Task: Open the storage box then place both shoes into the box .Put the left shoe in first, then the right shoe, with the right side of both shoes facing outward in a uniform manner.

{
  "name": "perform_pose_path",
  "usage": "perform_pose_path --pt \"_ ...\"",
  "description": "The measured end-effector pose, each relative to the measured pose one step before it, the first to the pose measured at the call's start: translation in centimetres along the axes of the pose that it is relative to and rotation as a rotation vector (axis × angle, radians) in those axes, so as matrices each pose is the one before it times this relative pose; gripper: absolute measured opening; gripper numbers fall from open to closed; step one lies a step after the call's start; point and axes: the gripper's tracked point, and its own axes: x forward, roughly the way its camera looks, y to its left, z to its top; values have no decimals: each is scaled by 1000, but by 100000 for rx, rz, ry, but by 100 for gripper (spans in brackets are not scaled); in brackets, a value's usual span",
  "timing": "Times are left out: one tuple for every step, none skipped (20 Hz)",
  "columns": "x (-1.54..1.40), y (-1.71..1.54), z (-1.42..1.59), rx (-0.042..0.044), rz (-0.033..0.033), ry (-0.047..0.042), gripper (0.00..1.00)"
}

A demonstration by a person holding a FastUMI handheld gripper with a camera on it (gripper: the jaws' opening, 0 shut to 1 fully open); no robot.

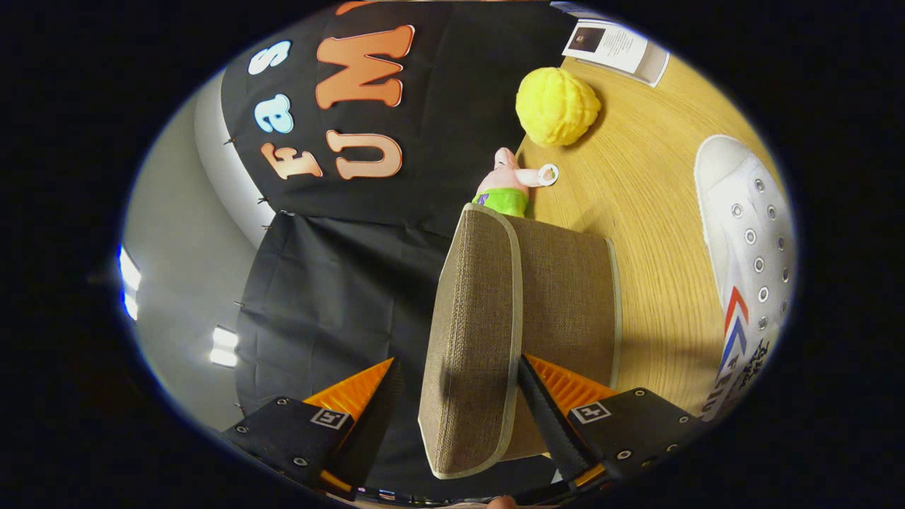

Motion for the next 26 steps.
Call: perform_pose_path --pt "108 104 -93 1099 789 327 98" --pt "134 -2 153 1242 520 -416 98" --pt "-87 88 69 1105 740 -470 95" --pt "-174 195 87 1001 1139 -115 95" --pt "-208 423 -25 905 1774 -310 93" --pt "-185 650 143 1154 2400 -395 90" --pt "-158 548 203 1143 2099 -781 84" --pt "-106 376 214 307 1448 -918 81" --pt "-117 235 58 346 919 -601 75" --pt "-13 430 21 656 993 -41 72" --pt "-27 635 -81 385 1353 289 68" --pt "152 585 -59 -46 1203 149 63" --pt "126 708 13 -733 862 -282 58" --pt "431 529 23 -982 -3 -63 53" --pt "262 515 -102 -765 -220 -160 44" --pt "599 633 22 -830 137 -396 38" --pt "539 933 139 -772 620 -24 27" --pt "726 764 21 -752 27 173 22" --pt "681 594 -104 -909 -529 521 14" --pt "697 678 -253 -1449 -429 794 11" --pt "865 813 -281 -1347 -62 861 8" --pt "834 710 -362 -1902 -573 1407 7" --pt "807 480 -653 -2275 -1117 1608 6" --pt "824 611 -546 -2043 -815 1903 6" --pt "944 635 -455 -1778 -570 1629 6" --pt "975 577 -374 -1964 -702 1365 6"
